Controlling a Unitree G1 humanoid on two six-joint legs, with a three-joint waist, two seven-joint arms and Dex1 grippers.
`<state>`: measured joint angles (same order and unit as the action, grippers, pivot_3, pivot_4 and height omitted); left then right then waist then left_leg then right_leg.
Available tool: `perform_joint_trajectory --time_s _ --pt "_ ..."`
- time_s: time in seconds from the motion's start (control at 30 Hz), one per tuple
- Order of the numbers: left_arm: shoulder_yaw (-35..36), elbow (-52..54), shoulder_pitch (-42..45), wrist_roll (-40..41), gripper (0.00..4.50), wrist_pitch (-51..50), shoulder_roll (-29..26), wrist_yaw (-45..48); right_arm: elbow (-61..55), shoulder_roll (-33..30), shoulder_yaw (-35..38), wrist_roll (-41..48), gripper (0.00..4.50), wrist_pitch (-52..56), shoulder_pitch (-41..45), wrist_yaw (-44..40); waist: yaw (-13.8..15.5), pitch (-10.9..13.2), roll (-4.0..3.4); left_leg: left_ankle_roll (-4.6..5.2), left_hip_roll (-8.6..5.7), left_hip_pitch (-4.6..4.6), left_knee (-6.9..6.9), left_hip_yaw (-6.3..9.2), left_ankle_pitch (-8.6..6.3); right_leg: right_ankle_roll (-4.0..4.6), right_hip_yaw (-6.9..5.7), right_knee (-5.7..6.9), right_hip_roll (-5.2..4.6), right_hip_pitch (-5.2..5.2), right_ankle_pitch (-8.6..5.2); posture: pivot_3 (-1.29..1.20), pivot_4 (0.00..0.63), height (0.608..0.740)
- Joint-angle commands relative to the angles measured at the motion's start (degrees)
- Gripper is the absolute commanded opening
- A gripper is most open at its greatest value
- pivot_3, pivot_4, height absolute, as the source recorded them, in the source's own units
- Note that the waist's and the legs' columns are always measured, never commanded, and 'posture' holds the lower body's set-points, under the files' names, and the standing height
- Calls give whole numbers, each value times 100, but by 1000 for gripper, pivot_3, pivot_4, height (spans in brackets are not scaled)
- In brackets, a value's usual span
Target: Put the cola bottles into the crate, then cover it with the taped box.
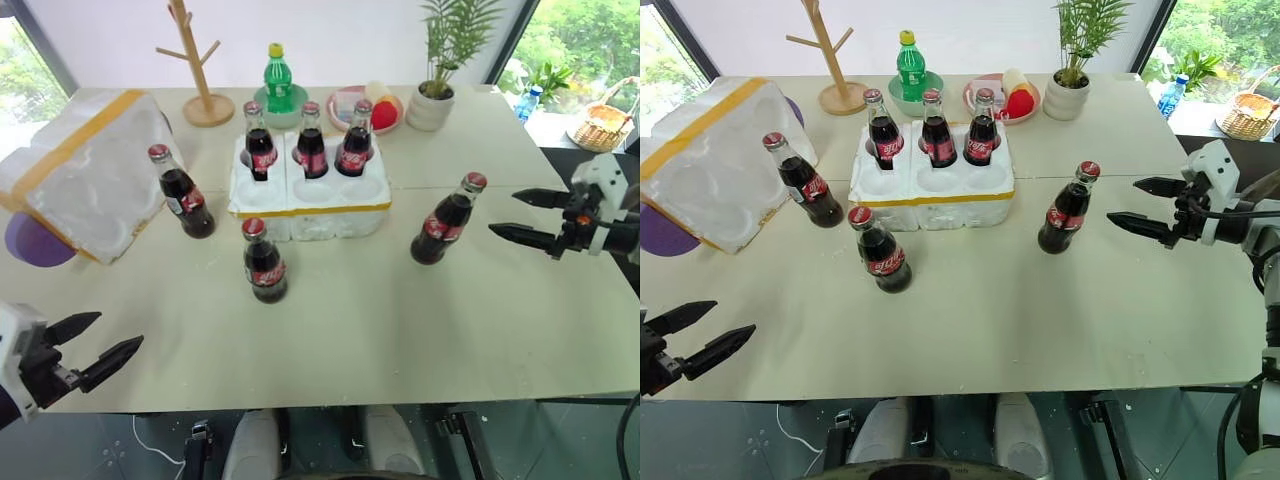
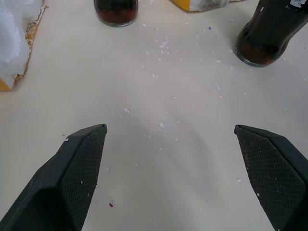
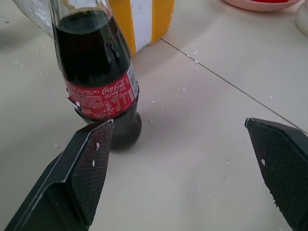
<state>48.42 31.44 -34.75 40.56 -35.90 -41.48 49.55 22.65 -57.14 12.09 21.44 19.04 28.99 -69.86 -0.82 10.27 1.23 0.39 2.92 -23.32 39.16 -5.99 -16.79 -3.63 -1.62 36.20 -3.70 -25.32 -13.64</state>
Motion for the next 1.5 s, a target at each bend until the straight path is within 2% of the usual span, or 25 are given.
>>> perform_joint_trajectory --time_s 0.03,0.7,0.87,1.07,1.17,1.5 --pt "39 85 21 -21 4459 94 -10 -18 -31 -22 183 57 4500 -99 15 15 0 0 0 0 0 0 0 0 0 0 0 0 1 0 0 0 150 740" --pt "5 -146 824 235 4459 -224 -126 -456 291 -20 245 91 4500 -236 245 94 2 -1 -1 -2 -2 2 1 -1 2 -2 0 2 5 3 2 0 150 740" --pt "-634 -601 1992 37 4459 -117 -139 -972 462 -255 265 393 4500 241 969 -344 13 -4 -17 -7 -9 7 4 0 5 -1 0 6 4 11 4 0 150 740" --pt "-1712 -1419 3281 -595 4459 201 -322 -1093 85 -692 184 1070 4500 1507 1919 -1225 12 -3 -27 -7 -6 3 -1 0 5 -17 -1 6 12 5 16 0 150 740" --pt "-2235 -2147 4164 -1006 4459 552 -306 -1173 -491 -814 148 1557 4500 2195 2206 -1579 14 -3 -31 -7 -4 3 -1 1 5 -19 -5 11 14 2 17 0 150 740" --pt "-3132 -3873 5878 -1597 4459 1265 -168 -856 -2460 -446 493 2717 4500 3272 2056 -862 21 -4 -30 -7 -5 0 0 -1 5 -23 -7 19 5 -2 20 0 150 740"
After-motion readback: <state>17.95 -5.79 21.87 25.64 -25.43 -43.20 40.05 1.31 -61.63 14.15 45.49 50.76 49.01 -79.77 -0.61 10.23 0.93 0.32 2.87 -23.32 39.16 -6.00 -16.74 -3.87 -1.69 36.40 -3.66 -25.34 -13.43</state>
